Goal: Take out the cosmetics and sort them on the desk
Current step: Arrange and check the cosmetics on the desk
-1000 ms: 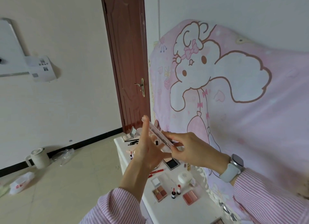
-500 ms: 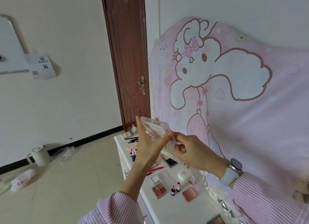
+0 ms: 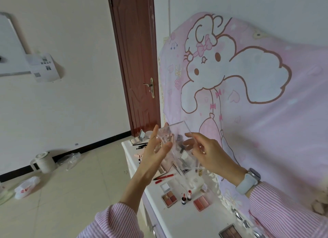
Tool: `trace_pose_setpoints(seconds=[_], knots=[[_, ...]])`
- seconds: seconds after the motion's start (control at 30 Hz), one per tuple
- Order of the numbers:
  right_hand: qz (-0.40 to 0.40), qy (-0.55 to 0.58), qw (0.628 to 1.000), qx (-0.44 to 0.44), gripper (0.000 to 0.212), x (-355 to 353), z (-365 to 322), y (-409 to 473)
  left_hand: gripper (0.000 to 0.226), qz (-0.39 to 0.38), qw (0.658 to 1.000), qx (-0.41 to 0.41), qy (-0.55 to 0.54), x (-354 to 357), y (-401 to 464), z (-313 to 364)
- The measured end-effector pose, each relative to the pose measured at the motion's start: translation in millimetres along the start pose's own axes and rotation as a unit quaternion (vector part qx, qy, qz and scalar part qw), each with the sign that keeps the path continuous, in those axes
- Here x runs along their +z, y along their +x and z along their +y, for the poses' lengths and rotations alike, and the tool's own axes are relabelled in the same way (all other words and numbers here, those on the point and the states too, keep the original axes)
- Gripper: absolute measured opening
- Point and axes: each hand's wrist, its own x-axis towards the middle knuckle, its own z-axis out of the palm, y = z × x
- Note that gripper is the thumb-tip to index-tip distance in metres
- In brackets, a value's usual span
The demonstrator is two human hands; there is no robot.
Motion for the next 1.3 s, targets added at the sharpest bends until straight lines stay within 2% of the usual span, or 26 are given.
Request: trace_pose_setpoints(seconds=[0.1, 0.2, 0.3, 0.47, 0.6, 0.9, 1.0, 1.23, 1.3], knots=[[0.03, -0.012, 0.998, 0.048, 0.029, 5, 20, -4, 0.065, -0.044, 0.982, -0.089, -0.163, -4, -3, -24], [0.017, -0.033, 0.992, 0.119, 0.031, 17, 44, -19, 0.042, 0.026, 0.966, -0.154, -0.205, 2, -15, -56], [-0.006, -0.066, 0.984, 0.165, 0.031, 36, 70, -44, 0.044, 0.078, 0.948, -0.25, -0.183, 14, -34, -92], [-0.058, -0.12, 0.962, 0.24, 0.033, 65, 111, -87, 0.038, 0.089, 0.888, -0.419, -0.166, 37, -62, -146], [-0.097, -0.147, 0.943, 0.281, 0.035, 86, 134, -113, 0.038, 0.093, 0.853, -0.496, -0.13, 53, -78, -190], [-0.12, -0.102, 0.926, 0.342, 0.04, 107, 162, -141, 0.064, 0.055, 0.852, -0.52, -0.028, 71, -90, -232], [-0.088, -0.096, 0.932, 0.339, 0.039, 108, 165, -137, 0.073, 0.027, 0.872, -0.488, -0.03, 74, -92, -237], [-0.071, -0.107, 0.94, 0.316, 0.034, 104, 169, -125, 0.07, -0.023, 0.896, -0.442, 0.037, 76, -99, -242], [-0.044, -0.111, 0.939, 0.323, 0.035, 100, 171, -129, 0.072, -0.037, 0.906, -0.413, 0.078, 76, -105, -243]])
